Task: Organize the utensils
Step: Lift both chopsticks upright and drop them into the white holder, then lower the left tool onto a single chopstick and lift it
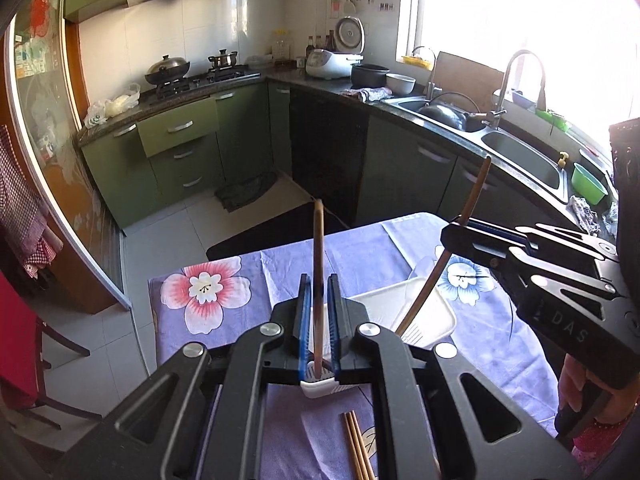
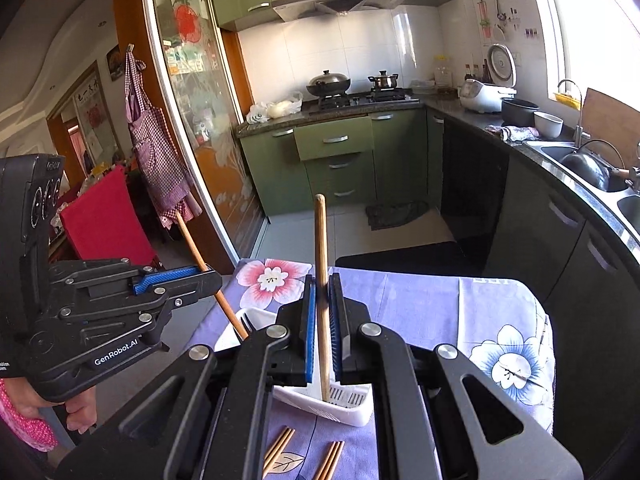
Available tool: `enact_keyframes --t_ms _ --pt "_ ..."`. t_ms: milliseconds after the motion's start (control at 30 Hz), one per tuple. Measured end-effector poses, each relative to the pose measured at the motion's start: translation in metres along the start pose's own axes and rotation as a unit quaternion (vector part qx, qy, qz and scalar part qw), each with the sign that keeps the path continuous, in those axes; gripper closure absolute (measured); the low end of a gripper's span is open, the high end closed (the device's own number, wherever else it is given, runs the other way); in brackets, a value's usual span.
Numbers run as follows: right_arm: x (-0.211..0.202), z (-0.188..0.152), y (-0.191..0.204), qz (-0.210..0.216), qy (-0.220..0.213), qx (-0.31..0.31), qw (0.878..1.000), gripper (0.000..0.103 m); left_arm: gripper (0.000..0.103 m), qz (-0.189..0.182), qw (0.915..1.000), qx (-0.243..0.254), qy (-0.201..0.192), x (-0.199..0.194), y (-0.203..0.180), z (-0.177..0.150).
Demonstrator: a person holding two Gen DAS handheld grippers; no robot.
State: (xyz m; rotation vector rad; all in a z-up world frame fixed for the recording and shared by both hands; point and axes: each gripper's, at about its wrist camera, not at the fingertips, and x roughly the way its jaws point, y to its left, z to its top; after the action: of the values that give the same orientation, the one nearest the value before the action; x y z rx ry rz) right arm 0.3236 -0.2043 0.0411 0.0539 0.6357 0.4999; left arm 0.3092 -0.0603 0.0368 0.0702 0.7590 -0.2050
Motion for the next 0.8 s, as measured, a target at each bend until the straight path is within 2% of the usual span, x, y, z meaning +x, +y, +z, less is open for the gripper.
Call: enact_keyframes --t_ms 67,133,167,300,400,467,567,700,800 --pt "0.001 -0.006 0.002 0.000 0.004 -0.004 1.000 0.094 0.084 0.000 1.0000 -0.002 0.004 -0.001 0.001 -0.002" --pt "-0.005 -0.007 0.006 -0.002 -0.004 -0.008 1.000 0.086 0.082 0.001 1.0000 0.001 -0.001 -0.009 0.001 -0.003" --pt "-0.011 -0.006 0.008 -0.004 -0.010 -0.011 1.000 0.086 0.081 0.002 1.0000 0.002 -0.004 -0.014 0.000 -0.003" --pt "-0.053 -0.010 0.016 0.001 -0.043 -0.017 0.999 0.086 0.071 0.007 0.9997 0.008 -0.022 -0.042 -0.005 -0.007" --pt "-0.091 -0.025 0.019 -0.002 -0.064 -0.023 0.998 0.082 0.069 0.010 0.9998 0.012 -0.011 -0.053 -0.010 -0.025" --pt "-0.112 -0.043 0.016 -0.003 -0.065 -0.021 0.998 0.080 0.069 0.011 0.9998 0.001 0.015 -0.050 -0.009 -0.046" --pt "-0.134 -0.079 0.006 -0.017 -0.053 -0.018 0.998 0.073 0.069 0.006 0.9966 -0.008 0.081 -0.028 -0.011 -0.090" --pt "-0.145 -0.132 -0.012 -0.034 -0.024 0.000 0.999 0.072 0.069 0.003 0.9867 0.001 0.162 0.011 -0.020 -0.147" --pt "-0.143 -0.164 -0.027 -0.030 -0.001 0.027 0.999 0.072 0.069 0.000 0.9793 -0.002 0.202 0.037 -0.024 -0.171"
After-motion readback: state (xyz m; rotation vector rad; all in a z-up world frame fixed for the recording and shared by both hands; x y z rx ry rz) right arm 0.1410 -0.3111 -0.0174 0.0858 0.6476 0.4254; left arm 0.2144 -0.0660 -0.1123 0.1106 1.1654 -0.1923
